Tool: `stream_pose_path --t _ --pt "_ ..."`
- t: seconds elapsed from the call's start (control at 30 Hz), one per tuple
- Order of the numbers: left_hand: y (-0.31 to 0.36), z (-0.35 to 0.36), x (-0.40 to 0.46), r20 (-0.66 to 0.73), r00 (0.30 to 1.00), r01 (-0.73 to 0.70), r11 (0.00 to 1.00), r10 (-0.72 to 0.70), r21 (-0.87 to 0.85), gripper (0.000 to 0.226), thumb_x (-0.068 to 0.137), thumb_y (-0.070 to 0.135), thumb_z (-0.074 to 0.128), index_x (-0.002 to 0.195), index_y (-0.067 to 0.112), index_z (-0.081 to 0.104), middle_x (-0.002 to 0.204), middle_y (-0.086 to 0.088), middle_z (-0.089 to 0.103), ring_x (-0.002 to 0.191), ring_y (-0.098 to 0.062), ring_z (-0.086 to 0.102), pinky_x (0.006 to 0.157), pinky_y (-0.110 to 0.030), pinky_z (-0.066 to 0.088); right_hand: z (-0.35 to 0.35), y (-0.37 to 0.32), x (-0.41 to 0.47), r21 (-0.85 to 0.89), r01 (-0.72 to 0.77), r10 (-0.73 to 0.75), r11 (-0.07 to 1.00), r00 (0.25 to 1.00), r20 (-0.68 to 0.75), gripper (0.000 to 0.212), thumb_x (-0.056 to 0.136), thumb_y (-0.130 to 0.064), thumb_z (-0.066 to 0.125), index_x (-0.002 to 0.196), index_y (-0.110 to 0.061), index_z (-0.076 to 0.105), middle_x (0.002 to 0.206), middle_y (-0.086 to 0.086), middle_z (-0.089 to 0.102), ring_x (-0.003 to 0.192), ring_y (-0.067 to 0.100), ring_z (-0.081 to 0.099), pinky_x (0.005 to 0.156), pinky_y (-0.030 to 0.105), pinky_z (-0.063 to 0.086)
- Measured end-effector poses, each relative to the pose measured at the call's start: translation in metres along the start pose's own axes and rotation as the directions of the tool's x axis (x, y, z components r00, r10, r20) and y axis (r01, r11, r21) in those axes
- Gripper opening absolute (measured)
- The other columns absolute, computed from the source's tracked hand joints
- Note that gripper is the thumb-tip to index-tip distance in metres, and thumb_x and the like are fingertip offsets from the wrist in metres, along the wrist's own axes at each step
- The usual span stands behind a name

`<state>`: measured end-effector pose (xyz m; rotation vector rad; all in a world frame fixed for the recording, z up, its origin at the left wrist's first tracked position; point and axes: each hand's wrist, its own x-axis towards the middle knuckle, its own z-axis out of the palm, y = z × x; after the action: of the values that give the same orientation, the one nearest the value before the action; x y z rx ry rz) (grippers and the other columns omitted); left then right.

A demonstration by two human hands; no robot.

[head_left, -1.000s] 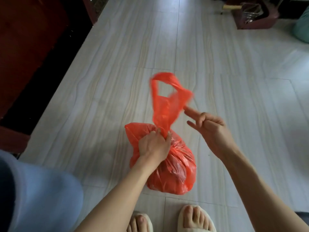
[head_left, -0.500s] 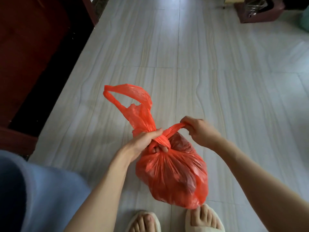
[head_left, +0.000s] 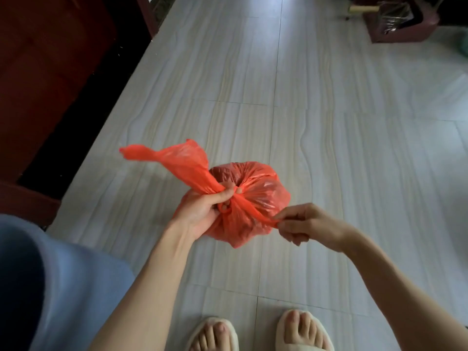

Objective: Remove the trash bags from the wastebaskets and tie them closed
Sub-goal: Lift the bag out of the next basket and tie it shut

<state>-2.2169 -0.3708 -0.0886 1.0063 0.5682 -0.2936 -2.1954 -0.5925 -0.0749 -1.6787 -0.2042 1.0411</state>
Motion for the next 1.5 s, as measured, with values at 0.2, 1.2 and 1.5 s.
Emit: stream_pose_path --t 0.2,1.2,1.5 --pt "-0.007 -0.001 -0.005 -0.082 0.99 -0.074 0.928 0.111 0.364 0.033 0.076 -0.017 0.057 0.061 0.012 0.065 0.051 0.007 0.065 0.053 -0.006 0.051 0.05 -0.015 0.036 -0.008 0.01 0.004 -0.192 -0.114 0.117 0.975 0.993 0.002 0.032 0.087 0.001 0.052 0.105 -0.022 0.067 0.071 -0.003 0.067 0.055 0.01 0.051 0.058 0.018 0.046" --pt "-0.039 -0.018 -0.004 0.311 0.767 -0.489 0.198 0.561 0.85 0.012 0.071 -0.002 0.063 0.08 0.005 0.064 0.098 0.008 0.044 0.091 0.01 0.046 0.09 0.003 0.03 0.019 0.033 0.057 -0.536 0.231 -0.42 0.812 0.868 -0.263 0.029 0.072 -0.023 0.06 0.085 -0.001 0.072 0.102 0.0 0.047 0.088 0.011 0.053 0.073 0.002 0.034" --pt "-0.006 -0.003 0.007 -0.24 0.942 -0.205 0.969 0.234 0.14 0.026 0.085 -0.009 0.044 0.079 0.013 0.057 0.052 0.002 0.068 0.05 -0.007 0.066 0.051 -0.017 0.053 0.025 0.048 0.027 -0.139 0.073 -0.109 0.988 0.953 -0.281 0.015 0.079 -0.004 0.067 0.071 -0.017 0.065 0.101 0.0 0.049 0.084 -0.001 0.054 0.072 0.003 0.041"
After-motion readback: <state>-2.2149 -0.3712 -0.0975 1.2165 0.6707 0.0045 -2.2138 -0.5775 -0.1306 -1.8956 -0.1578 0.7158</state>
